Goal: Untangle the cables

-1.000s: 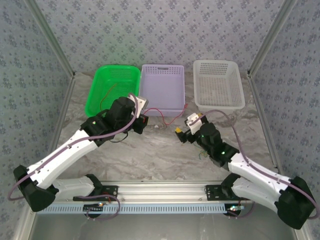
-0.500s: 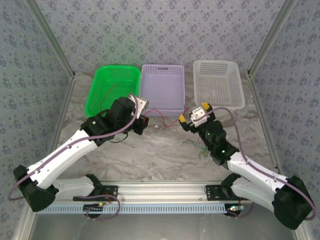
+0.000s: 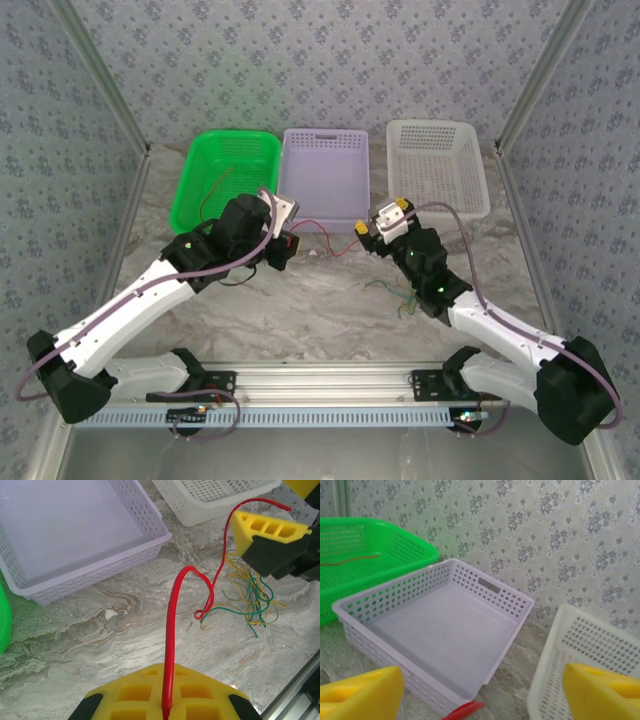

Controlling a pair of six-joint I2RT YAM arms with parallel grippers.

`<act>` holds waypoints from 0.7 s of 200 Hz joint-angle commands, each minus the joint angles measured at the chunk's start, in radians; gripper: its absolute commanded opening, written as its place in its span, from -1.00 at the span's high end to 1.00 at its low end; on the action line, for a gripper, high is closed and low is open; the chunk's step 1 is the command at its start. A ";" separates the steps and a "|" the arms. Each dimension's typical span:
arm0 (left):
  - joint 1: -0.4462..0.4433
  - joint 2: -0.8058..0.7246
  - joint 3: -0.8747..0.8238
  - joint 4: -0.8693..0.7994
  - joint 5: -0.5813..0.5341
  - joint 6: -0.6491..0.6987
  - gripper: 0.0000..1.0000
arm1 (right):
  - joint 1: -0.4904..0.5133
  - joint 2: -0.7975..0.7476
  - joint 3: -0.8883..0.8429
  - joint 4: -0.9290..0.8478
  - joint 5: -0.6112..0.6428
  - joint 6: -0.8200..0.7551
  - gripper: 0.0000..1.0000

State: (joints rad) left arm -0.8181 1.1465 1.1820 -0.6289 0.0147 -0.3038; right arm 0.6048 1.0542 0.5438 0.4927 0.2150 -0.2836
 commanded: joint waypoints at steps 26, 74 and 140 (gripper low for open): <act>0.003 -0.027 -0.005 0.001 0.013 0.014 1.00 | -0.051 -0.010 0.076 -0.077 -0.058 0.074 0.56; 0.004 -0.038 -0.045 0.021 0.018 0.011 1.00 | -0.159 -0.101 0.203 -0.302 -0.168 0.259 1.00; -0.124 0.052 -0.159 0.161 0.027 0.060 1.00 | -0.435 -0.036 0.583 -0.706 -0.332 0.618 1.00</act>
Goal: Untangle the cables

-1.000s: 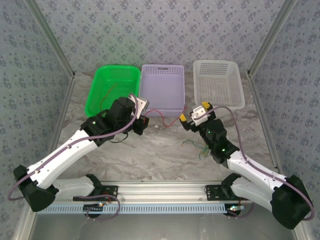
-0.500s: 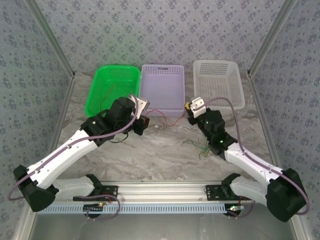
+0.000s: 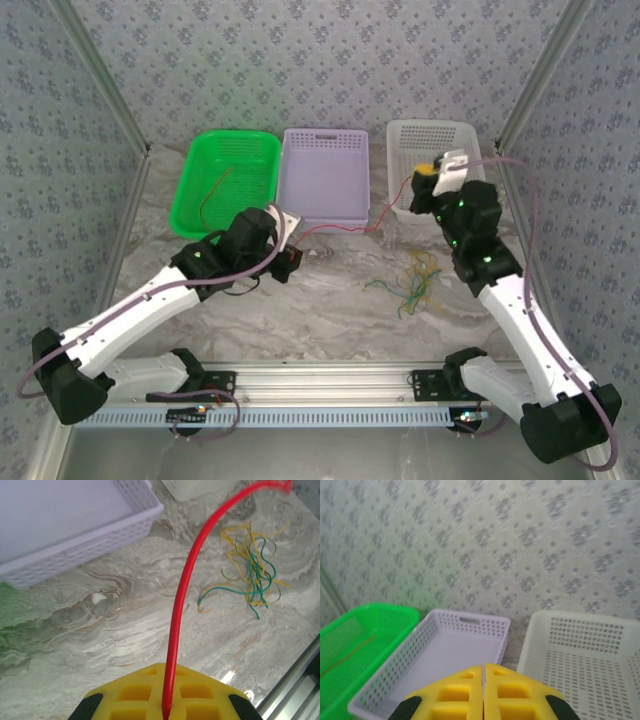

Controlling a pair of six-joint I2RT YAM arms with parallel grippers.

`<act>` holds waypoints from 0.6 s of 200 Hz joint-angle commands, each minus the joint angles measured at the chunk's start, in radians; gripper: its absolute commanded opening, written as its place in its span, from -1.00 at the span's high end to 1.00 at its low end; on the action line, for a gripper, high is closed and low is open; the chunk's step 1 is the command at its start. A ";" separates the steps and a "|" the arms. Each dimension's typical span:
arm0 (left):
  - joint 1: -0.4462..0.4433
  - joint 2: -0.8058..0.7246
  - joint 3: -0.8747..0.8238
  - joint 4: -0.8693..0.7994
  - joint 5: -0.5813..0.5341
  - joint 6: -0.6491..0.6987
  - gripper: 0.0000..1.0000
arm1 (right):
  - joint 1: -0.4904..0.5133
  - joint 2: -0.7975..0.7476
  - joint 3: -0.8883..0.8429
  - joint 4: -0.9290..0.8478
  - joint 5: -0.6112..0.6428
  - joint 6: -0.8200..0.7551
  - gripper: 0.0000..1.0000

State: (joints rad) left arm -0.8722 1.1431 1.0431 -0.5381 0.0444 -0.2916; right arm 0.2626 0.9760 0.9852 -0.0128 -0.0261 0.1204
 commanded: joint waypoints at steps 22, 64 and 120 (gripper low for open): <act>-0.148 0.150 -0.014 0.089 -0.075 0.081 1.00 | -0.177 0.098 0.271 -0.268 -0.145 0.353 1.00; -0.288 0.286 0.008 0.136 -0.208 0.136 1.00 | -0.279 0.196 0.417 -0.320 -0.260 0.568 1.00; -0.421 0.489 0.122 0.092 -0.346 0.207 1.00 | -0.299 0.252 0.478 -0.323 -0.329 0.683 1.00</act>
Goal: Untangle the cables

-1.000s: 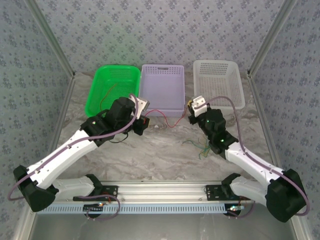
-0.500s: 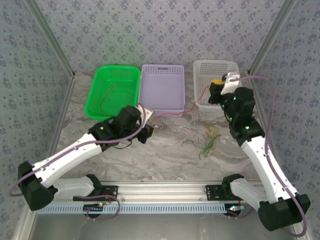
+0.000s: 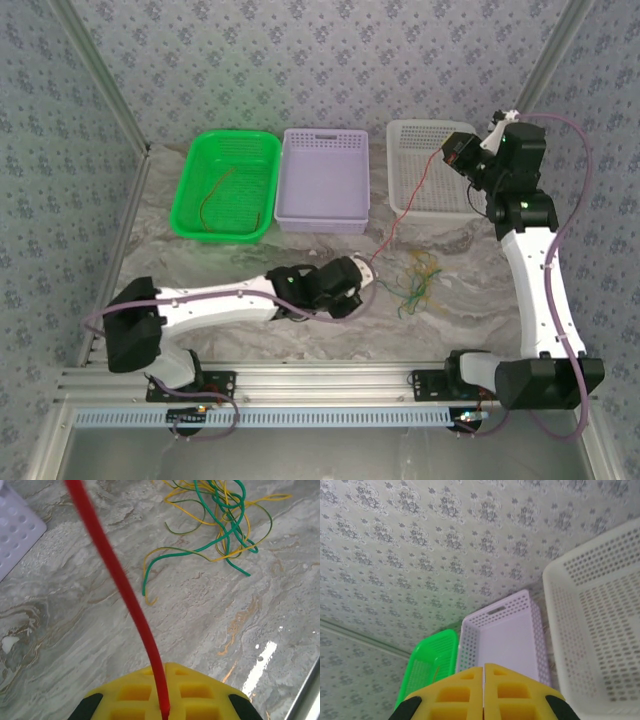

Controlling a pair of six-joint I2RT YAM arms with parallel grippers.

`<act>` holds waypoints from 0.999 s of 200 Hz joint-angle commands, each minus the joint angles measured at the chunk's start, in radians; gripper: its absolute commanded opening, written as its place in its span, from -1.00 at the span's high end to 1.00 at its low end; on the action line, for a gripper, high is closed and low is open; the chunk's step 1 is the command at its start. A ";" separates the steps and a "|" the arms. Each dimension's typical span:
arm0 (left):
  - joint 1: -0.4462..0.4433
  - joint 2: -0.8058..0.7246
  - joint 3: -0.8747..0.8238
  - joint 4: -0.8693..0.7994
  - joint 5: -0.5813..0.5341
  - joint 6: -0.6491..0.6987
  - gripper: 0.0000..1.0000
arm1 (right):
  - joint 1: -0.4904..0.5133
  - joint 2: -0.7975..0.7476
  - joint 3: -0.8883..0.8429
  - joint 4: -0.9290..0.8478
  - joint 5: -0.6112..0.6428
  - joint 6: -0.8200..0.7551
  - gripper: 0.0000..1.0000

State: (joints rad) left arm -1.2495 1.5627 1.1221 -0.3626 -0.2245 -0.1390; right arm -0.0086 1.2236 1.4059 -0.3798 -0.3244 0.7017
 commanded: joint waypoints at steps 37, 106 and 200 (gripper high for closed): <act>-0.065 0.134 0.067 -0.086 -0.112 0.065 1.00 | -0.062 0.013 0.057 0.094 -0.078 0.169 1.00; -0.044 0.081 0.105 -0.068 -0.167 0.066 1.00 | 0.026 -0.046 0.003 0.046 -0.058 0.055 1.00; 0.002 -0.188 -0.020 -0.033 -0.108 0.008 0.09 | 0.177 -0.049 -0.004 0.083 0.018 0.020 1.00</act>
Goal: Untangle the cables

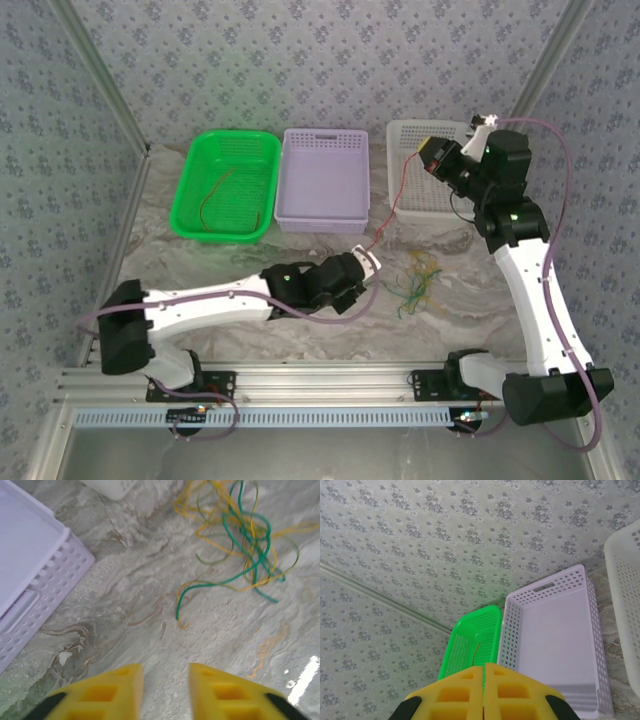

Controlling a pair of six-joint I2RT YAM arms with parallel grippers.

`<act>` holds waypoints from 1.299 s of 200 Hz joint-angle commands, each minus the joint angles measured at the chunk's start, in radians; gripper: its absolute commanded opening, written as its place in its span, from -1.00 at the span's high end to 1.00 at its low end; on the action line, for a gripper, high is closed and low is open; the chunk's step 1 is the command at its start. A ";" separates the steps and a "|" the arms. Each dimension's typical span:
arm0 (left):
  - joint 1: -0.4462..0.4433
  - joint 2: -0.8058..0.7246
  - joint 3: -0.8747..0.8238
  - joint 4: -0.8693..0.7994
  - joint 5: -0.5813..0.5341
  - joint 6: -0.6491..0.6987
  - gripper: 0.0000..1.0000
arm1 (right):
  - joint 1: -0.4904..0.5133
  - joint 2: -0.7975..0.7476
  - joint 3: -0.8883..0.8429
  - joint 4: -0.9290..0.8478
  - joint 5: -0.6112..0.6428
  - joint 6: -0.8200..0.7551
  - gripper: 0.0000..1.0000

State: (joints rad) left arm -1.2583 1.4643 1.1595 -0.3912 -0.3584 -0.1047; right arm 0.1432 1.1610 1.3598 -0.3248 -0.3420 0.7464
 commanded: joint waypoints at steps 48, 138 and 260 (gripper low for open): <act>0.025 -0.295 -0.175 0.012 0.143 -0.056 -0.17 | 0.088 0.049 0.092 0.027 0.070 -0.031 1.00; 0.028 -0.571 -0.173 -0.090 0.504 -0.096 -0.32 | 0.111 0.092 0.125 -0.016 0.218 -0.081 1.00; 0.252 -0.511 0.119 -0.246 0.241 -0.155 -0.60 | 0.108 0.134 0.079 0.068 0.287 -0.157 1.00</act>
State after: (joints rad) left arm -1.1210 0.8577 1.0893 -0.5976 -0.1310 -0.2539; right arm 0.2321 1.3033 1.4746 -0.3248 -0.0761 0.6529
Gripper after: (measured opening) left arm 0.797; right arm 0.066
